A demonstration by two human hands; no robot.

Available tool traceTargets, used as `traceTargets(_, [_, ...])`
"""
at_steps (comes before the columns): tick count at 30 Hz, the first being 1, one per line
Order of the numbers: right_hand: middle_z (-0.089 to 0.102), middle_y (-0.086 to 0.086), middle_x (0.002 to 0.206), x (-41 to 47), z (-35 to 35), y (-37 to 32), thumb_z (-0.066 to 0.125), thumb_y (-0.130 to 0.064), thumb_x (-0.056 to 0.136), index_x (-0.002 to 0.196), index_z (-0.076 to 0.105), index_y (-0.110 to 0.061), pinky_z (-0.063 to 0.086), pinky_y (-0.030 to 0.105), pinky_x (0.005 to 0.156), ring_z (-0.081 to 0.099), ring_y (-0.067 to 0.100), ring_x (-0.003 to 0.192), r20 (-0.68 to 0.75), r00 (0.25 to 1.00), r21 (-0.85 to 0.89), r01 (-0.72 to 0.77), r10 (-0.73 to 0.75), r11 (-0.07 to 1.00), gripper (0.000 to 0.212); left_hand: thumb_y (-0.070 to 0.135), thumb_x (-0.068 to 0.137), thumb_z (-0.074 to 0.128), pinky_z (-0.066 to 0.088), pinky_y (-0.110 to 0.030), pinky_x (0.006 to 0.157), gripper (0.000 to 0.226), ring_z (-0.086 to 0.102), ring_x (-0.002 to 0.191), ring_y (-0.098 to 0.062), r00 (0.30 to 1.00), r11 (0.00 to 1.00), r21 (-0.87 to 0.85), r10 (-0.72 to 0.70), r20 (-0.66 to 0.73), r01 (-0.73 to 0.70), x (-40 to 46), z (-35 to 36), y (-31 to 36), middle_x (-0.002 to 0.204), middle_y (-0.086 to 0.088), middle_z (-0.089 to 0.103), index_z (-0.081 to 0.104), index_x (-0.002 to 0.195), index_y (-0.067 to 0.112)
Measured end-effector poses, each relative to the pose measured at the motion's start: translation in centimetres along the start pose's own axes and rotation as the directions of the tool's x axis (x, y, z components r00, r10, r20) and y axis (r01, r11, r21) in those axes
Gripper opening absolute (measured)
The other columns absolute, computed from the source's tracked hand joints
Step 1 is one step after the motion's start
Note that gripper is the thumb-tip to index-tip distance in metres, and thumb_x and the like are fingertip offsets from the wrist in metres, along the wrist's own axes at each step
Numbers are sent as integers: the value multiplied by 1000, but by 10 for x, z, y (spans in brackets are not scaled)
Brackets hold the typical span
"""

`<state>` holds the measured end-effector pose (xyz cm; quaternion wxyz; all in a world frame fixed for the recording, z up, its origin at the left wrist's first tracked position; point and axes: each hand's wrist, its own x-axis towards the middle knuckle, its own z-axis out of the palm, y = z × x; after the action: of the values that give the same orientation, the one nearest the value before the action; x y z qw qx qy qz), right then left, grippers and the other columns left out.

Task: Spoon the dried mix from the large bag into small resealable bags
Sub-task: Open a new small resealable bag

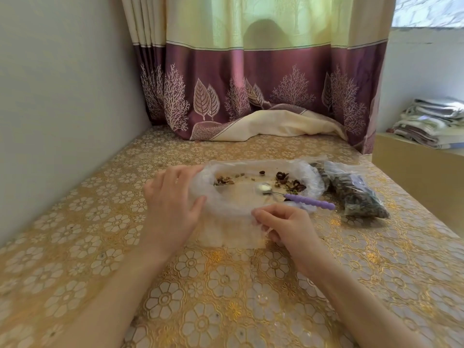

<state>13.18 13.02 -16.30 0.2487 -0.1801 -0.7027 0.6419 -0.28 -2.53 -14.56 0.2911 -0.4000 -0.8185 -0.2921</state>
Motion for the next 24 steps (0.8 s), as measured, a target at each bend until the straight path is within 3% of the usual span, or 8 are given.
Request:
traceTargets(3, [60, -12, 51, -1, 5, 1, 69, -17, 84, 66, 67, -16, 33, 10, 46, 45, -2, 43, -46, 989, -121, 132, -139, 984, 18, 33, 88, 54, 37, -19, 77, 21, 48, 80, -6, 994, 977, -186, 105, -11, -105, -2, -3, 16, 86, 6, 57, 63, 93, 15])
traceTargets(6, [61, -14, 56, -5, 13, 4, 72, -20, 82, 63, 61, -23, 39, 12, 52, 50, -1, 51, -25, 963, -258, 253, -268, 932, 22, 47, 86, 52, 36, -11, 55, 37, 48, 58, -6, 981, 855, -517, 52, 187, 53, -7, -2, 34, 63, 7, 57, 64, 74, 15])
traceTargets(8, [57, -16, 55, -6, 16, 6, 73, -21, 82, 63, 57, -25, 38, 13, 52, 47, 0, 51, 0, 950, -309, 298, -313, 903, 25, 52, 82, 52, 34, -13, 51, 40, 45, 51, -5, 966, 818, -562, 33, 257, 122, -9, 2, 39, 58, 5, 55, 63, 68, 16])
traceTargets(11, [51, -16, 51, -5, 17, 8, 73, -23, 81, 64, 53, -26, 35, 14, 50, 43, 1, 50, 38, 939, -357, 333, -343, 873, 26, 49, 81, 56, 33, -14, 50, 36, 42, 50, -2, 952, 805, -570, 24, 306, 163, -8, 4, 35, 60, 2, 56, 64, 69, 15])
traceTargets(14, [47, -13, 54, -6, 17, 9, 74, -25, 80, 66, 53, -24, 36, 14, 51, 43, 1, 51, 93, 935, -406, 349, -342, 844, 25, 30, 87, 62, 32, -10, 47, 24, 42, 45, 0, 942, 789, -587, 33, 335, 181, -7, 5, 34, 54, 10, 52, 63, 69, 15])
traceTargets(18, [52, -11, 60, -5, 16, 9, 73, -29, 79, 70, 56, -21, 39, 16, 55, 46, 0, 56, 126, 939, -399, 343, -319, 851, 22, 24, 86, 63, 33, -6, 47, 18, 44, 44, 3, 912, 771, -598, 55, 407, 220, -6, 4, 29, 57, 16, 57, 63, 69, 26])
traceTargets(24, [53, -20, 58, -5, 15, 5, 62, -28, 89, 72, 53, -24, 37, 14, 56, 45, 0, 56, 138, 936, -306, 352, -325, 884, 20, 24, 82, 67, 47, -20, 65, 5, 60, 69, -12, 910, 764, -606, 59, 410, 223, -2, 3, 22, 76, 7, 67, 68, 77, 25])
